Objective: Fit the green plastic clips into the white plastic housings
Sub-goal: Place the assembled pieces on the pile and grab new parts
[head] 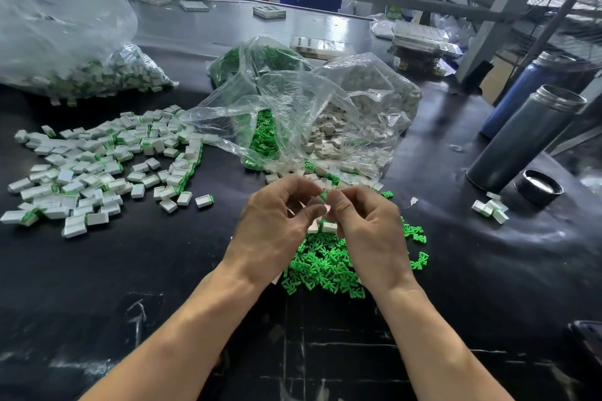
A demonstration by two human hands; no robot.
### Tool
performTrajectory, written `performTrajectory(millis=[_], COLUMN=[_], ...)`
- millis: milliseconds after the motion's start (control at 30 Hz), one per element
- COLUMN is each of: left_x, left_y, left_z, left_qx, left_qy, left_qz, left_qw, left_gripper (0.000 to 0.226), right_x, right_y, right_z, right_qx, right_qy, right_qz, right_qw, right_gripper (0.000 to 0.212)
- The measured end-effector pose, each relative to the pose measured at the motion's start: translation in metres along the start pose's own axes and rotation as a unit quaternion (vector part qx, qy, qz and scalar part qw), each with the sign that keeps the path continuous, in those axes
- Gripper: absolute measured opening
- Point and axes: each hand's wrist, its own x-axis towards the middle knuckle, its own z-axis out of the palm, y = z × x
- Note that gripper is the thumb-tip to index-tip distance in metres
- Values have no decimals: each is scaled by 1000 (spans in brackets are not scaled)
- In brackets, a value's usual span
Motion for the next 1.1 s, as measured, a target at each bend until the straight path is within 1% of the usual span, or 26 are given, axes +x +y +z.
performTrajectory(millis=[67,133,267,333,400,533,667,733,800,900,967,1033,1100], left_x=[2,6,19,23,26,30,30,30,29,26,23,22,22], left_y=[-2,-6,-21,-27,-31,-36,-41,-41,-38,-31,-26,-24,-24], left_z=[-6,-17,-44,-54,-60,-68,-75,-75,-71,-57,-45,-38,-35], left_qx=[71,156,303,337,359,384,389,392,396,346,317,314,325], left_qy=[23,40,54,61,75,102,120,134,138,109,71,41,29], left_qz=[18,9,-99,-143,-164,-180,-183,-174,-147,-100,-102,-111,-115], left_qw=[997,987,946,928,916,900,895,893,896,927,940,942,938], left_gripper=[16,14,10,11,12,13,15,21,27,21,18,24,28], right_x=[2,4,9,11,12,13,14,13,12,13,14,13,13], right_y=[1,2,4,4,3,2,3,3,3,3,3,4,4], right_z=[-4,-10,-23,-28,-33,-40,-41,-37,-31,-22,-18,-15,-14], right_qx=[-32,-89,-213,-255,-287,-329,-323,-321,-332,-356,-365,-369,-370], right_qy=[17,36,41,33,22,1,-15,-15,-21,-31,-35,-35,-31], right_qz=[7,11,42,56,66,77,79,65,50,51,61,62,58], right_qw=[999,995,975,965,955,941,943,945,942,932,928,927,927], right_gripper=[19,21,21,20,19,12,4,2,5,11,15,16,16])
